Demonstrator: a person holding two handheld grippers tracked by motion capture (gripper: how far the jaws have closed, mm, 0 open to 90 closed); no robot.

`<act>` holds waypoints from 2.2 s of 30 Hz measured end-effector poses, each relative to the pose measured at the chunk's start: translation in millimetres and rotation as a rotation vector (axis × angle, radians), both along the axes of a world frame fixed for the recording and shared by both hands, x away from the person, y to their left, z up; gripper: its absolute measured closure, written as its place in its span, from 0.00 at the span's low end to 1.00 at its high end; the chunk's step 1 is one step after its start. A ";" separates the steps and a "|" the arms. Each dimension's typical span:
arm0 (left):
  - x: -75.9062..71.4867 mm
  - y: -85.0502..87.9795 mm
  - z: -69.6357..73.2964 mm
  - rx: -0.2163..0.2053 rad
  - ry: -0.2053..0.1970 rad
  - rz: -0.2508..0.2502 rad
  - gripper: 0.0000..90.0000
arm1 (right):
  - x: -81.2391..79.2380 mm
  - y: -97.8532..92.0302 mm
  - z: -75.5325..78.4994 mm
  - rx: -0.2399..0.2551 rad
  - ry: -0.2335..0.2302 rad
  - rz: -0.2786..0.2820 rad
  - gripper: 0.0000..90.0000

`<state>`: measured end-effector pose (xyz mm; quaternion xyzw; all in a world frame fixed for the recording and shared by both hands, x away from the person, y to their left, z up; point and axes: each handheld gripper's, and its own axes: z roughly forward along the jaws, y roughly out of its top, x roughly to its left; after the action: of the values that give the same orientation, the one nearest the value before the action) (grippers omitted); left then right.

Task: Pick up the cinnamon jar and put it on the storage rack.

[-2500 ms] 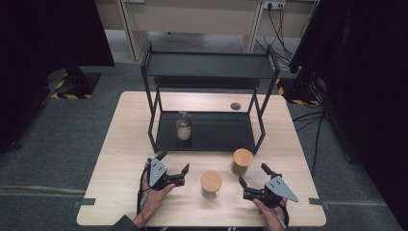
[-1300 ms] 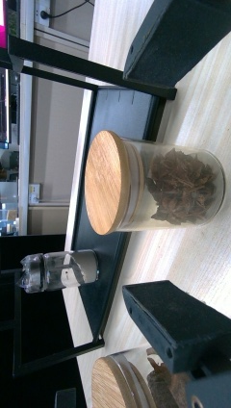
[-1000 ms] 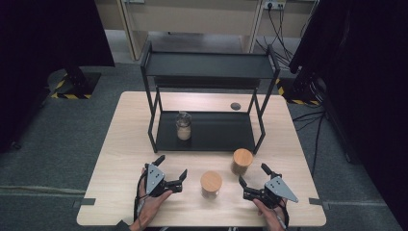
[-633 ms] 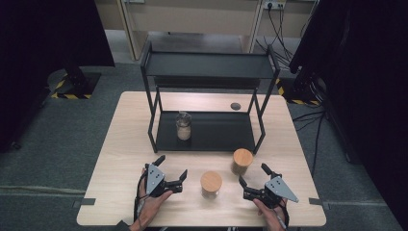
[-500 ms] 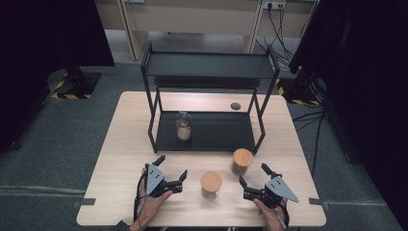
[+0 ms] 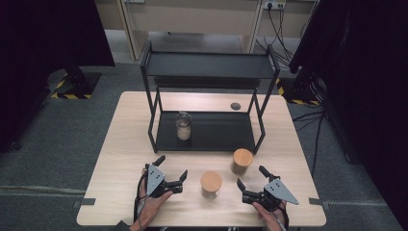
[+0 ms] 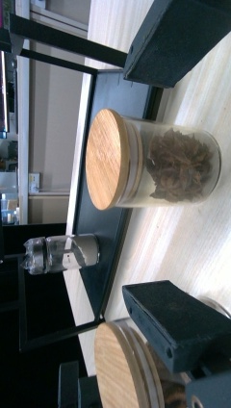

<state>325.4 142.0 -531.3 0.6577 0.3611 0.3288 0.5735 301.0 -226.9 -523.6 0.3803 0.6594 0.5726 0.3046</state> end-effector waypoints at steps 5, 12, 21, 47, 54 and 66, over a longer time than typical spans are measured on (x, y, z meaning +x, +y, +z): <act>-0.1 0.0 0.0 0.000 -0.001 0.000 0.03 | -3.3 3.4 0.5 0.006 0.004 0.020 0.03; -0.1 0.1 0.0 0.000 -0.001 0.000 0.03 | -8.5 10.5 0.6 0.007 0.010 0.062 0.03; 0.3 0.6 0.0 -0.006 0.003 0.000 0.03 | -16.9 22.5 1.1 0.006 0.010 0.121 0.03; -0.3 0.2 -0.1 -0.001 -0.003 0.000 0.03 | -24.8 50.5 -2.8 -0.033 0.023 0.232 0.04; -0.3 0.2 -0.1 -0.001 -0.002 0.000 0.03 | -24.5 56.1 -3.1 -0.035 0.023 0.245 0.04; -0.4 0.0 -0.1 0.001 -0.003 -0.001 0.03 | -22.1 62.1 -3.1 -0.042 0.025 0.255 0.05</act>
<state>325.0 142.1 -531.3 0.6576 0.3597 0.3299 0.5739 278.9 -164.8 -526.6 0.2939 0.7179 0.5880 0.2291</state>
